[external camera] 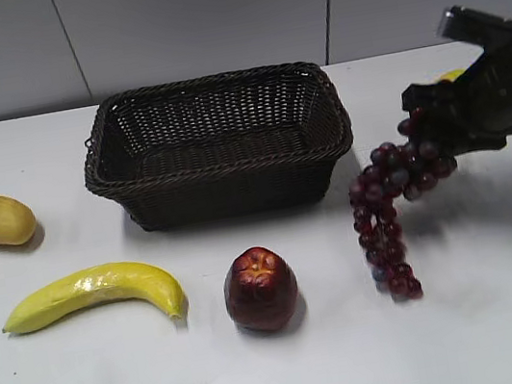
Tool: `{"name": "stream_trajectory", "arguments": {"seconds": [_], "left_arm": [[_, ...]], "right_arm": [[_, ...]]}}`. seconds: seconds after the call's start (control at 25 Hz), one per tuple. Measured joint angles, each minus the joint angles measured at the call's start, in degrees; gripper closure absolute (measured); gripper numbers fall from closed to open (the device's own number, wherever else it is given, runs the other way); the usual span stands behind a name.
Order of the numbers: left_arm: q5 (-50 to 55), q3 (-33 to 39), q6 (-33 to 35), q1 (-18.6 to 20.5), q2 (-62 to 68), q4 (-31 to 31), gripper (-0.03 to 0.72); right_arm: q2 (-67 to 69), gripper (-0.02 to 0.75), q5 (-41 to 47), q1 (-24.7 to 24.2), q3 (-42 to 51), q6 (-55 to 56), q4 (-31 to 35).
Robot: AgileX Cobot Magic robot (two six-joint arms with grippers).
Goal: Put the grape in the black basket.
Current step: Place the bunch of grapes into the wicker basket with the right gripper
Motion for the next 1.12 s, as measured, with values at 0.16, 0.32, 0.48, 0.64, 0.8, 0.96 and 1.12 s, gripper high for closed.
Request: {"name": "stream_trajectory", "arguments": {"seconds": [0.16,0.32,0.48,0.64,0.8,0.96,1.12], "left_arm": [[0.0,0.0,0.0,0.0,0.0,0.0,0.452],[0.0,0.0,0.0,0.0,0.0,0.0,0.452],[0.0,0.0,0.0,0.0,0.0,0.0,0.452],[0.0,0.0,0.0,0.0,0.0,0.0,0.452],[0.0,0.0,0.0,0.0,0.0,0.0,0.452],[0.0,0.0,0.0,0.0,0.0,0.0,0.452],[0.0,0.0,0.0,0.0,0.0,0.0,0.452]], "right_arm": [[-7.7,0.468,0.6,1.6,-3.5,0.0,0.0],[-11.3,0.469,0.9,3.9,-11.4,0.0,-0.1],[-11.2,0.469,0.5,7.3,-19.9,-0.1,-0.1],[-8.9,0.471,-2.8,10.5,-25.1,-0.1,-0.1],[-4.1,0.471,-6.8,13.0,-25.9,-0.8,-0.1],[2.9,0.471,-9.3,15.8,-25.9,-3.2,-0.4],[10.5,0.471,-12.3,19.1,-25.9,-8.8,-0.5]]}}
